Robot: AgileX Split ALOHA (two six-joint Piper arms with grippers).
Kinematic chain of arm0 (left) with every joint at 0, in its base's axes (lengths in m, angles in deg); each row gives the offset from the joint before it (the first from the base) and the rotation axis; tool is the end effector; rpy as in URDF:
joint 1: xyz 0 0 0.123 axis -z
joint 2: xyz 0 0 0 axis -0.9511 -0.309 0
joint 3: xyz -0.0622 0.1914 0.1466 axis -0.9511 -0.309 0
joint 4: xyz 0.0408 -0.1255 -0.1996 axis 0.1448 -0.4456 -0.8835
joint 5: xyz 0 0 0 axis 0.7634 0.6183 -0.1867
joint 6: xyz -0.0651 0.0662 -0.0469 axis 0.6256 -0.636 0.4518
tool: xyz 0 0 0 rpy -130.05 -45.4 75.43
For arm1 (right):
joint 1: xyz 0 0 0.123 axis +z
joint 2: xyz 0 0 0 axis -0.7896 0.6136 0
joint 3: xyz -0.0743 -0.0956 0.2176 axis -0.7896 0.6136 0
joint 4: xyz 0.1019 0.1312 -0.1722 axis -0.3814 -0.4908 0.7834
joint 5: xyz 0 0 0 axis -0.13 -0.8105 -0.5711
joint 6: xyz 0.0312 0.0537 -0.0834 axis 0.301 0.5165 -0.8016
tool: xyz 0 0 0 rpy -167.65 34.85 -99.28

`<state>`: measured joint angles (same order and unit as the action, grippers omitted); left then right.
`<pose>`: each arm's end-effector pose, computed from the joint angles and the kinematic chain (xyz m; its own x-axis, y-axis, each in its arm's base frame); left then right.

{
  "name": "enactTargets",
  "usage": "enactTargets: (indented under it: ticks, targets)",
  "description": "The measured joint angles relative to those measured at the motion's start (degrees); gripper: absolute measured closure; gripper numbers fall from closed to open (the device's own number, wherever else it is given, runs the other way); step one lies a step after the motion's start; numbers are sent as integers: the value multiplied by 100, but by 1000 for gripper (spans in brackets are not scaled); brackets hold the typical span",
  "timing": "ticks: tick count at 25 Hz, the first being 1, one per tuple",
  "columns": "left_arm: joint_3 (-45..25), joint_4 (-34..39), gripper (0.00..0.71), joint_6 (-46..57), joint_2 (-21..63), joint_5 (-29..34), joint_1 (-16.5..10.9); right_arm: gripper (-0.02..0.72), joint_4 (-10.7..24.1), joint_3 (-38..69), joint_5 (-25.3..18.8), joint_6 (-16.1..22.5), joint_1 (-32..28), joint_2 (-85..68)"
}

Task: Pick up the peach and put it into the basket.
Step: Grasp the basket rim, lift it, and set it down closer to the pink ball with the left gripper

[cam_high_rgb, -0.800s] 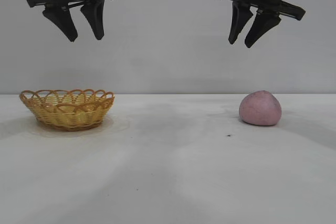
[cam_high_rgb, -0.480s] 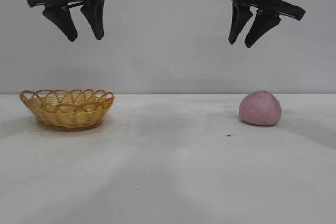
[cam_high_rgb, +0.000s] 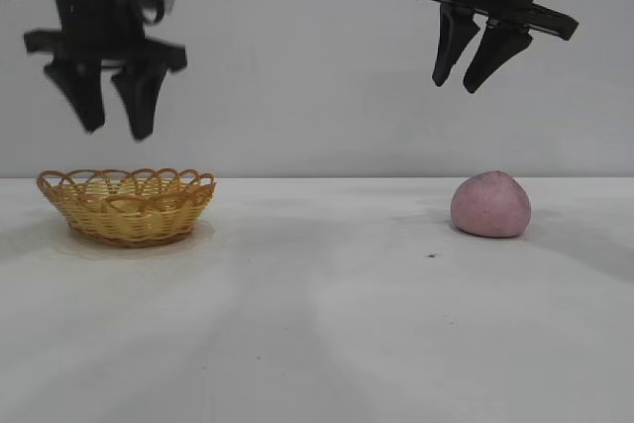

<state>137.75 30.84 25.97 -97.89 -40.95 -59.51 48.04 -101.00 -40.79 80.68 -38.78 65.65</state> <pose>0.4299 -0.0852 0.1365 -0.9001 0.2699 -0.3420 0.2460 0.9627 0.1125 0.4161 0.1235 0.1906 -0.8679 -0.1344 -0.4782 -0.2737 0.9327 0.2346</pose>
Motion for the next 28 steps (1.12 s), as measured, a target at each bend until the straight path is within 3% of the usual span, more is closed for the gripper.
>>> enactTargets:
  ticks: [4,6,8,9,10,14,15,18,21,24,27,28]
  targets:
    - [0,-35,282,34,-248,35,-180,484,0,0,-22,-37,0,0]
    - [0,-45,378,34,-324,45,-232,484,0,0,-22,-51,0,0]
    - [4,-133,562,34,-356,70,-243,484,0,0,-22,-60,0,0]
    - [14,-244,609,34,-355,83,-243,484,0,0,-22,-60,0,0]
    - [38,-372,636,34,-343,83,-243,484,0,0,-22,-60,0,0]
    - [-206,-1495,636,249,-130,-117,-252,484,21,0,-22,-64,0,0]
    - [-498,-1968,710,274,38,-326,-227,484,21,0,-22,-64,0,0]
    - [-1796,-3494,710,314,650,-1482,64,484,33,0,-22,-64,0,0]
    - [-3023,-4740,710,95,1131,-2498,562,484,33,0,-22,-64,0,8]
    - [-3584,-5162,710,-12,1304,-2829,851,484,33,0,23,-64,0,12]
    - [-3766,-5310,710,-25,1305,-2998,891,484,33,0,47,-64,0,12]
    - [-3777,-5308,662,-25,1313,-3010,877,484,33,0,47,-64,0,12]
